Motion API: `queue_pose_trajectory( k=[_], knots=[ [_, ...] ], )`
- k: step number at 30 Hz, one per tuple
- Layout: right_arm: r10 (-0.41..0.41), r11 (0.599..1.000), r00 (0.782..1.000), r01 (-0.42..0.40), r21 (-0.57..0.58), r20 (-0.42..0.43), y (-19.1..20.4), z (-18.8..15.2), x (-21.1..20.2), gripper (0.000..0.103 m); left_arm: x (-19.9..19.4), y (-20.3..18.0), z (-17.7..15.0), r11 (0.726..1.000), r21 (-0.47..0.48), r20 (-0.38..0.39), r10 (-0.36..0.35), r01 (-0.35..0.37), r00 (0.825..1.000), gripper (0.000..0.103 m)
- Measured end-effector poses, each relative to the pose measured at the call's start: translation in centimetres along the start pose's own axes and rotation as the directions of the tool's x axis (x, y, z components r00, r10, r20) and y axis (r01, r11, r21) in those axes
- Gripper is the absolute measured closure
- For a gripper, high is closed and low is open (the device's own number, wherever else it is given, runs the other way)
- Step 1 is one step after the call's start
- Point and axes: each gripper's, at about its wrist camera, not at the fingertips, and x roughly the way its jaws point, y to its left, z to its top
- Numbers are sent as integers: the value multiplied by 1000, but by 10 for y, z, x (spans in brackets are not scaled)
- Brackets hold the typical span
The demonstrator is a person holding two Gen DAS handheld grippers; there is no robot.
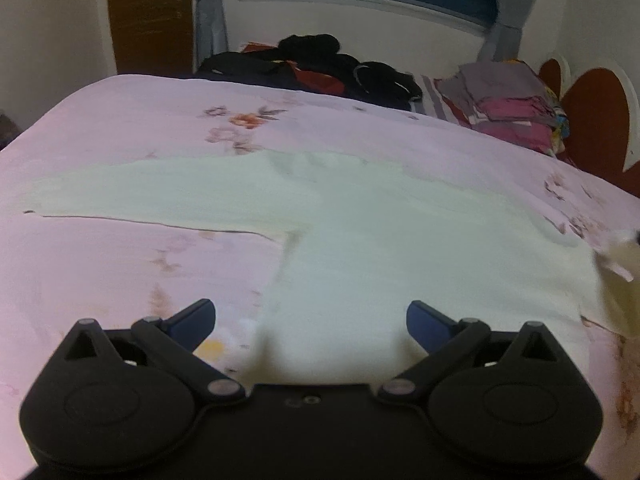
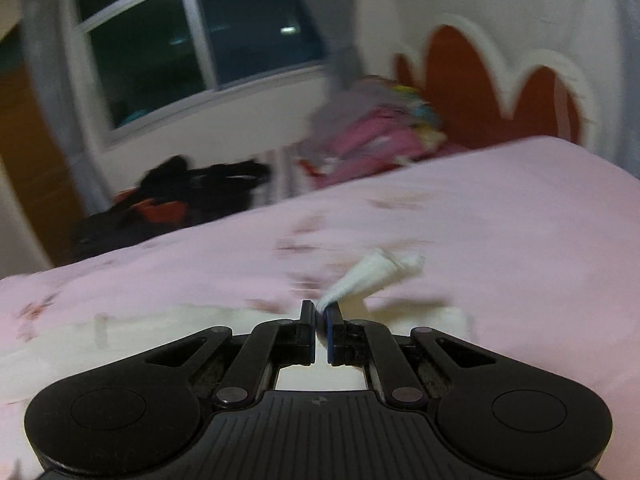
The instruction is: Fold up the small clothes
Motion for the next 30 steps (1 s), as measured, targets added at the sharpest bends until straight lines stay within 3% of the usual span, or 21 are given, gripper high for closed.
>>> queue_pose_trajectory(
  k=[8, 14, 19, 24, 26, 27, 28, 30],
  knots=[
    [182, 973, 979, -193, -126, -92, 162, -34, 55, 99, 0, 70, 7, 997, -28, 24, 75, -74, 997, 1],
    [230, 951, 956, -261, -166, -184, 231, -73, 85, 99, 13, 107, 17, 995, -61, 5, 81, -80, 997, 1],
    [189, 972, 967, -209, -105, -171, 223, -76, 87, 98, 22, 102, 26, 999, -36, 7, 27, -27, 1000, 1],
    [71, 996, 988, -77, -41, -137, 153, -63, 57, 97, 39, 47, 38, 988, 63, -34, -137, 139, 990, 1],
    [9, 1000, 991, -11, -15, -133, 117, -63, 40, 79, 49, 12, 42, 969, 111, -68, -215, 222, 974, 1],
    [-27, 1000, 992, 27, 1, -126, 98, -65, 33, 40, 54, -6, 43, 958, 130, -88, -247, 257, 965, 1],
    [-64, 998, 992, 66, 10, -105, 81, -67, 24, 16, 60, -26, 45, 944, 150, -110, -280, 294, 954, 1],
    [-114, 993, 989, 115, 2, -91, 56, -69, 8, 17, 72, -64, 47, 920, 178, -149, -324, 348, 934, 2]
  ],
)
